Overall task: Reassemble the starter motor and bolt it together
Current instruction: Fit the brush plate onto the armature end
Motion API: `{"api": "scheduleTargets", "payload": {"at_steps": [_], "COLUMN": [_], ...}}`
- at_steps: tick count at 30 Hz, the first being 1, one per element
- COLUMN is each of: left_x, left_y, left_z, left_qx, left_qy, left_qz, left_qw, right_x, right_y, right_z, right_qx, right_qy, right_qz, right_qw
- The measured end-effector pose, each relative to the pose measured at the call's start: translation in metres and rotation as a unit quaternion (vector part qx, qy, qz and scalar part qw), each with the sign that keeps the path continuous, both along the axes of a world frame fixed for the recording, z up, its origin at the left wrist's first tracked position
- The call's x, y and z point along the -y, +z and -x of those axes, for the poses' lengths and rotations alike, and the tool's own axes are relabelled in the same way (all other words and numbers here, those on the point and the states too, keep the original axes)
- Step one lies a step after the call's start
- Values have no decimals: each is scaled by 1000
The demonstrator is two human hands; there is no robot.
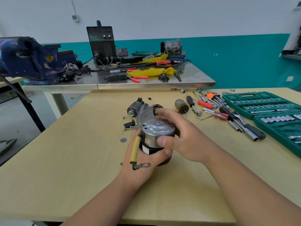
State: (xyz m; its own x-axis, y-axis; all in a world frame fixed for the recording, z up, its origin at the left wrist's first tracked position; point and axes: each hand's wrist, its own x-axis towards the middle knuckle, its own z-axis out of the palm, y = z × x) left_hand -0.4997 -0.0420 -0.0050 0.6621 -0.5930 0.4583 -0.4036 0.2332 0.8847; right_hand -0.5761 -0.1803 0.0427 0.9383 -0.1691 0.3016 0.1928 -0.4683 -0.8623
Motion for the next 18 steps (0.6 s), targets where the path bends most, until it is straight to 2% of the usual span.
{"api": "scheduleTargets", "payload": {"at_steps": [3,6,9,11,13,15,18], "left_x": [1,3,4,4,3,1,-3], "left_y": [-1,-1,-4,-4,-4,-2,0], "left_z": [2,2,2,2,3,3,5], "left_qx": [-79,-167,-196,-188,-151,-101,-8], "left_qy": [-35,-42,-32,-21,-11,1,0], "left_qz": [-22,-41,-64,-62,-59,-62,-39], "left_qw": [996,984,978,980,987,993,999], "right_x": [5,6,8,10,13,16,21], "right_y": [1,-4,-6,-4,-5,-6,-11], "right_z": [-6,-13,-19,-23,-26,-26,-24], "right_qx": [20,47,52,34,7,-27,-51], "right_qy": [11,-27,-63,-72,-91,-104,-89], "right_qz": [-18,-81,-213,-343,-432,-470,-477], "right_qw": [1000,995,974,936,897,876,873]}}
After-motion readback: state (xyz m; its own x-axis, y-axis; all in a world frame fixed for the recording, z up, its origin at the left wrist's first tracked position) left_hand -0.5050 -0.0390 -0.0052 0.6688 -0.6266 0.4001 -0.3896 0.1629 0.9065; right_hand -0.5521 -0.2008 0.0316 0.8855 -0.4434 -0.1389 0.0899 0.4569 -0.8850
